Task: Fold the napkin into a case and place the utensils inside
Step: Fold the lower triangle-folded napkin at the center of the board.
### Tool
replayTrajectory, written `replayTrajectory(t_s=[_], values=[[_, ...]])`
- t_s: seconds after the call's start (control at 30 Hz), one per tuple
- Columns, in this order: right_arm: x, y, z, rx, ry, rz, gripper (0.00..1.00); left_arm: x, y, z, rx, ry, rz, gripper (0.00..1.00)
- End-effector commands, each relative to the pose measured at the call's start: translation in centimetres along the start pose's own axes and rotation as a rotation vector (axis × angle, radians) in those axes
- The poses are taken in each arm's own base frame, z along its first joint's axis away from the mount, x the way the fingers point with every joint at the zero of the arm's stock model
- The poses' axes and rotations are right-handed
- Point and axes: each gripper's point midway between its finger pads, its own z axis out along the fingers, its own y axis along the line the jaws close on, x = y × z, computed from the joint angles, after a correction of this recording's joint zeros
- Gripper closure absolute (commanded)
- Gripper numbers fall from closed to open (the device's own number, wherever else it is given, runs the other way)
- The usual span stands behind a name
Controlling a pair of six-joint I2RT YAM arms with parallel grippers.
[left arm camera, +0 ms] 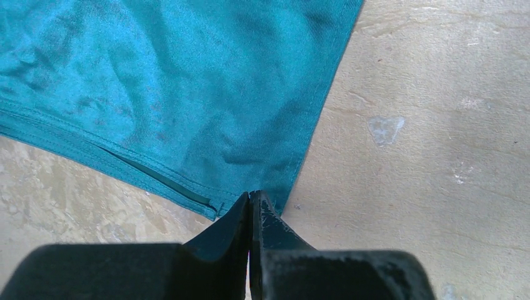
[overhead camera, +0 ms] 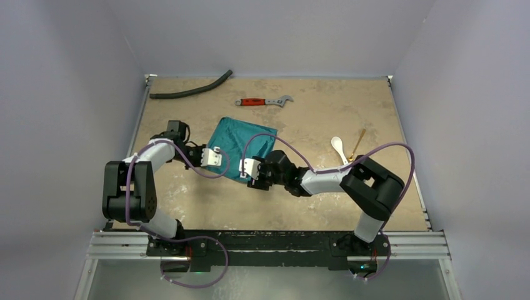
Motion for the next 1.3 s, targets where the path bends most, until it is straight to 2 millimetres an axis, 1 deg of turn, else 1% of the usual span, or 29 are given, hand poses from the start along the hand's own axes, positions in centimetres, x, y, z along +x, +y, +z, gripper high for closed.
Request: replayTrajectory(t_s=[0.0,0.03,0.1,0.13,0.27,0.37,0.43,0.5,0.53,0.57,0.6,0.7,0.73,0.77,0.9,0.97,1.1,1.17,1.27], values=[[-1.8,-2.0,0.6,0.076,-0.056,0.021,0.36,-0.9,0.5,-0.5,0.003,-0.032,0.02,1.0],[-1.9,-2.0,0.7,0.075,-0.058,0.018,0.35,-0.8,0.5,-0.5,0.0,-0.03,0.016,0.97],[-1.8,-2.0,0.8,0.074,-0.055,0.013,0.33,-1.0,0.6,-0.5,-0.005,-0.037,0.017,0.83],[-1.6,-1.9,0.9,0.072,-0.05,0.012,0.33,-1.2,0.6,-0.5,-0.01,-0.044,0.022,0.8],[-1.4,-1.4,1.4,0.046,-0.048,0.027,0.35,-2.1,0.5,-0.6,-0.014,-0.081,0.068,0.75],[-1.3,-1.0,1.8,0.027,-0.05,0.053,0.41,-3.3,1.4,-1.0,-0.03,-0.127,0.062,0.75],[-1.3,-0.8,2.1,0.019,-0.05,0.067,0.45,-4.0,2.9,-1.3,-0.058,-0.158,0.025,0.75],[-1.4,-0.6,2.2,0.004,-0.05,0.074,0.5,-4.5,5.4,-1.8,-0.12,-0.186,-0.057,0.75],[-1.3,-0.4,2.3,-0.004,-0.047,0.075,0.53,-4.9,7.2,-2.2,-0.155,-0.202,-0.086,0.76],[-1.3,-0.5,2.3,-0.005,-0.047,0.076,0.55,-5.2,8.5,-2.4,-0.175,-0.218,-0.127,0.76],[-1.3,-0.4,2.3,-0.007,-0.046,0.076,0.56,-5.2,9.4,-2.1,-0.174,-0.238,-0.206,0.75],[-1.3,-0.3,2.2,-0.01,-0.049,0.091,0.63,-6.3,12.7,-2.2,-0.209,-0.299,-0.305,0.75],[-1.3,-0.2,2.2,-0.009,-0.052,0.096,0.65,-6.4,13.4,-1.6,-0.215,-0.31,-0.356,0.75],[-1.3,-0.2,2.2,-0.007,-0.053,0.102,0.66,-6.9,13.9,-0.9,-0.216,-0.313,-0.365,0.75],[-1.3,0.1,2.1,-0.009,-0.062,0.13,0.71,-8.6,14.9,2.3,-0.219,-0.296,-0.387,0.75],[-1.3,0.1,2.1,-0.01,-0.065,0.137,0.72,-9.6,15.1,3.7,-0.21,-0.291,-0.379,0.75],[-1.8,-0.1,2.1,-0.002,-0.081,0.152,0.73,-10.8,16.0,5.4,-0.231,-0.295,-0.383,0.75],[-2.0,-0.1,2.2,-0.007,-0.086,0.161,0.73,-11.0,16.1,6.2,-0.225,-0.285,-0.367,0.75],[-2.4,0.2,2.3,-0.022,-0.096,0.178,0.75,-10.3,16.1,7.4,-0.223,-0.247,-0.34,0.75]])
